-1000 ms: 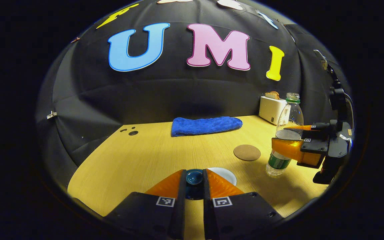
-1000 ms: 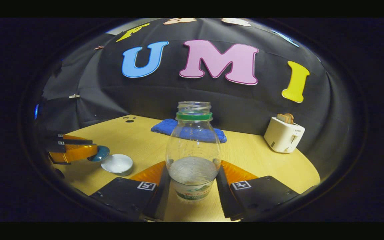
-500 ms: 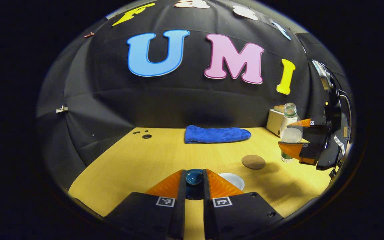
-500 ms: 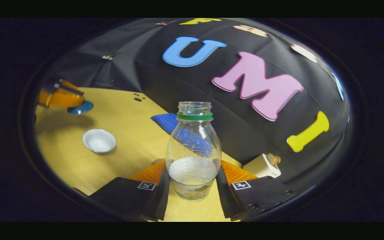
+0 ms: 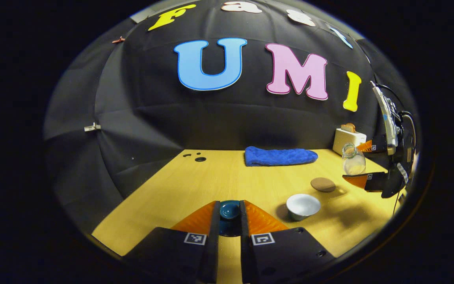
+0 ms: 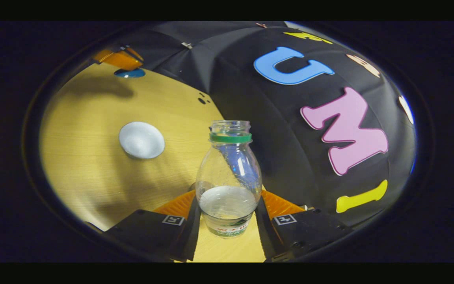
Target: Open the teacup lid with one hand, grasp the water bottle and pour water into the teacup with the other hand; after pouring, place the water bottle on the coaster and then close the teacup lid.
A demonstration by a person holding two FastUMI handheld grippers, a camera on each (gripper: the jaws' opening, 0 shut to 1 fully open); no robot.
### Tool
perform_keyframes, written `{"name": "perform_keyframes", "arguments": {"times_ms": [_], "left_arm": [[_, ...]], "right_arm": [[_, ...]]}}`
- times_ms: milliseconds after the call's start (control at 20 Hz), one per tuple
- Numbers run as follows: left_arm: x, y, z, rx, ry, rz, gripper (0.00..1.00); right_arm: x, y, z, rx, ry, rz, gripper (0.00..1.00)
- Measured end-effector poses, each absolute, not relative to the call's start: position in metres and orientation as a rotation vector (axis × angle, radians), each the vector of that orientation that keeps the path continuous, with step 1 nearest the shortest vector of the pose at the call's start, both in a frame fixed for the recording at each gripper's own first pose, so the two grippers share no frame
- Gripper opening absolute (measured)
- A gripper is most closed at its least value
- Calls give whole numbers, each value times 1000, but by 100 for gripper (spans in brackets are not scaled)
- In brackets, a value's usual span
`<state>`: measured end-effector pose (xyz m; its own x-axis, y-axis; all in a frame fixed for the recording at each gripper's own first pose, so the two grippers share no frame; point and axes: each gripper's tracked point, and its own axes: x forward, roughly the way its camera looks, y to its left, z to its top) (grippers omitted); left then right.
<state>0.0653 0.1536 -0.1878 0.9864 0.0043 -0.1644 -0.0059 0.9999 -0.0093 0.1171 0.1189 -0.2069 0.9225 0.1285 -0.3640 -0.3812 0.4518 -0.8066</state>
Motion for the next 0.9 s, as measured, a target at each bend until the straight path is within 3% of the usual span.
{"name": "perform_keyframes", "arguments": {"times_ms": [100,250,550,600,700,750,900], "left_arm": [[59,156,-191,-37,175,-1,27],[51,157,-198,-54,187,-6,27],[54,155,-211,-88,209,-18,27],[55,156,-213,-92,214,-15,24],[58,159,-211,-110,209,-11,27],[59,161,-209,-115,206,-10,24],[61,168,-211,-115,208,0,27]], "right_arm": [[117,125,-215,-1111,273,335,63],[122,129,-222,-1199,278,362,67],[133,134,-241,-1290,331,402,66],[134,135,-245,-1313,335,409,63],[133,137,-250,-1360,352,419,63],[134,139,-251,-1383,351,423,63],[132,145,-254,-1432,344,448,63]]}}
